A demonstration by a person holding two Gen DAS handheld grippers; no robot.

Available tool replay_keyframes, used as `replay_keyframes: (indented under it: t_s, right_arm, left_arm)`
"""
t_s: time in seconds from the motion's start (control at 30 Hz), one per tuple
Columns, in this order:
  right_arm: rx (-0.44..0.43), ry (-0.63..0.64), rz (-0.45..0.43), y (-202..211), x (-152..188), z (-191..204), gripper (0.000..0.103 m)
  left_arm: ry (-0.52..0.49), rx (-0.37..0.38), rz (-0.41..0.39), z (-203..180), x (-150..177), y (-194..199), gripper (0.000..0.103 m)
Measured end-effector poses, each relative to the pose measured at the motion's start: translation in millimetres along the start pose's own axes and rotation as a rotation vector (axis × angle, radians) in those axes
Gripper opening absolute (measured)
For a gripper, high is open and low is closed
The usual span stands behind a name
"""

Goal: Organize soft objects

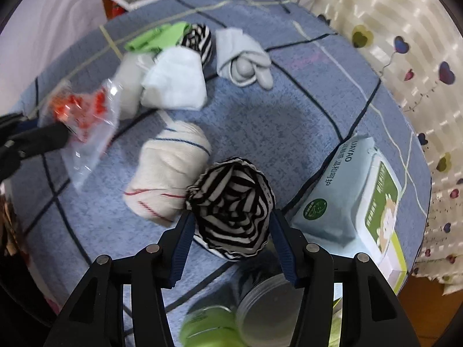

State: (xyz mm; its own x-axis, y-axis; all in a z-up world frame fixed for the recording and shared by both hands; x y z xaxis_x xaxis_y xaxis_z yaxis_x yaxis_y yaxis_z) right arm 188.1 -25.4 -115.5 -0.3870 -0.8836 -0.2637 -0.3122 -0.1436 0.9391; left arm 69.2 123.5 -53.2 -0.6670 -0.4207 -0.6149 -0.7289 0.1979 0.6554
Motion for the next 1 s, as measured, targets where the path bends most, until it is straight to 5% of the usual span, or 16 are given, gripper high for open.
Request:
replay_keyframes:
  t_s: [0.2, 0.27, 0.33, 0.37, 0.63, 1.0]
  right_arm:
    - [-0.049, 0.006, 0.058, -21.7, -10.1, -7.2, 0.052]
    - [-0.071, 0.016, 0.062, -26.1, -11.2, -5.3, 0.041]
    - [-0.086, 0.017, 0.041, -23.0, -12.4, -3.2, 0.017]
    - [-0.067, 0.021, 0.030, -19.9, -12.3, -2.7, 0.014]
    - [-0.024, -0.071, -0.141, 24.0, -1.5, -10.6, 0.013]
    - [-0.081, -0.229, -0.418, 95.5, 26.5, -24.4, 0.013]
  left_arm:
    - [0.002, -0.002, 0.009, 0.9, -1.4, -4.9, 0.014]
    - [0.002, -0.002, 0.011, 0.7, -2.3, -5.6, 0.014]
    - [0.002, -0.004, 0.009, 0.4, -3.1, -5.4, 0.014]
    - [0.000, -0.005, 0.007, -0.6, -4.1, -5.5, 0.014]
    - [-0.022, -0.002, -0.013, -12.1, -8.0, -0.5, 0.014]
    - [-0.079, 0.009, -0.063, -46.5, -20.5, 11.3, 0.014]
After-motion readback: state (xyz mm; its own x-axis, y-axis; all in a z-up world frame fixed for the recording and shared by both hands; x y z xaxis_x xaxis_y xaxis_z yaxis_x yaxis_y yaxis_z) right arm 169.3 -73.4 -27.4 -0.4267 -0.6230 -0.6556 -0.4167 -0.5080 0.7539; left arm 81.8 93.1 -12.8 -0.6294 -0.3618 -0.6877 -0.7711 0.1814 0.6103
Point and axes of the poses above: each gripper's, at about its wrist camera, not at the fingertips, and y roughly against the way its jaws point, z to its left, x to its underside, the point moved 4 cm from there along -y, roughly the way its jaws point
